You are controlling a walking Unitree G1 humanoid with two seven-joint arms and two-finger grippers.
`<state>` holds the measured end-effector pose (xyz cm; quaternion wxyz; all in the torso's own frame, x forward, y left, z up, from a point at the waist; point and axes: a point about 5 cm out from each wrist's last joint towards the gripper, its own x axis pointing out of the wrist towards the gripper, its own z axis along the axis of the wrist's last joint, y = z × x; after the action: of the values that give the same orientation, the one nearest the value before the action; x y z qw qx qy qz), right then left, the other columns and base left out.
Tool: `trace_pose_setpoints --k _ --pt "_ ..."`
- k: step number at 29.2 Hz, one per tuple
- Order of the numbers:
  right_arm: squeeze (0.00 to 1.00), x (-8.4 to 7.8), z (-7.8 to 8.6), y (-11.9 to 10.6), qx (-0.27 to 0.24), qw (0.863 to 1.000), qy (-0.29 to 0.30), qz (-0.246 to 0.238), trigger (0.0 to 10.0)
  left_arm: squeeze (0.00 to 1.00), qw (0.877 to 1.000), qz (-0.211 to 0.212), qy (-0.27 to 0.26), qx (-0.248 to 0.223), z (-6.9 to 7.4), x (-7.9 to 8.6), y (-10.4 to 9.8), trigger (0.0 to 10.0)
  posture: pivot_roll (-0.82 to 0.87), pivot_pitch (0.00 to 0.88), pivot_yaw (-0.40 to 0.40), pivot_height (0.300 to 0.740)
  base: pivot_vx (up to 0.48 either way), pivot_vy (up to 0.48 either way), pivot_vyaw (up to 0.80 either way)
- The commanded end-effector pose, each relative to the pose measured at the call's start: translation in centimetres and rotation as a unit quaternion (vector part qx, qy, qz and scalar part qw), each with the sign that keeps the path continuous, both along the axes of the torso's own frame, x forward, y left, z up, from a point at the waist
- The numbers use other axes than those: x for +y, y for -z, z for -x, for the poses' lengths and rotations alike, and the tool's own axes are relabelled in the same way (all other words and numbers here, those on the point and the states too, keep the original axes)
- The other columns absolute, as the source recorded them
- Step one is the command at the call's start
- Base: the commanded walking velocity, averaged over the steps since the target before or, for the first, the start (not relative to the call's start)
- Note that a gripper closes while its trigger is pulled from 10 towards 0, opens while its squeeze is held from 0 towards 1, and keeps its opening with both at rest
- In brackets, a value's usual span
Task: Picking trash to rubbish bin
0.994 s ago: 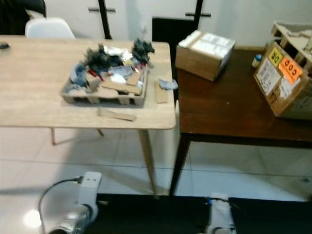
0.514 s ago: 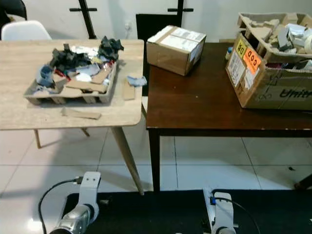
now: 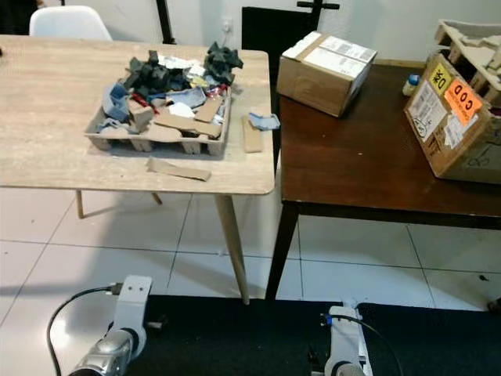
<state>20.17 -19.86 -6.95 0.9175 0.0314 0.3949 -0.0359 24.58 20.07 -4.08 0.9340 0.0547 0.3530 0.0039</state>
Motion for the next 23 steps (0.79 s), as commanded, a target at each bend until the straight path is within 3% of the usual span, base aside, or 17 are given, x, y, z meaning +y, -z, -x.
trace_pose_setpoints --k 1,13,18,23 --pt "0.0 -0.6 1.2 0.6 0.021 1.0 0.01 0.003 10.0 0.0 1.0 0.005 0.006 0.012 0.6 -0.4 0.5 10.0 0.04 0.145 -0.042 0.74 0.0 0.0 0.0" --pt "0.0 -0.7 1.3 0.6 0.022 1.0 0.011 0.004 10.0 0.0 0.999 0.03 -0.014 0.017 1.3 -0.8 1.0 10.0 0.03 0.146 -0.041 0.74 0.0 0.0 0.0" --pt "0.0 -0.7 2.6 1.4 0.068 0.998 -0.016 0.002 10.0 0.0 0.999 0.017 0.011 0.033 2.0 -1.0 1.6 10.0 0.03 0.146 -0.045 0.74 0.0 0.0 0.0" --pt "0.0 -1.3 3.3 1.6 0.068 0.998 -0.008 0.006 10.0 0.0 0.998 0.005 0.036 0.045 2.8 -0.9 2.0 10.0 0.02 0.152 -0.033 0.74 0.0 0.0 0.0"
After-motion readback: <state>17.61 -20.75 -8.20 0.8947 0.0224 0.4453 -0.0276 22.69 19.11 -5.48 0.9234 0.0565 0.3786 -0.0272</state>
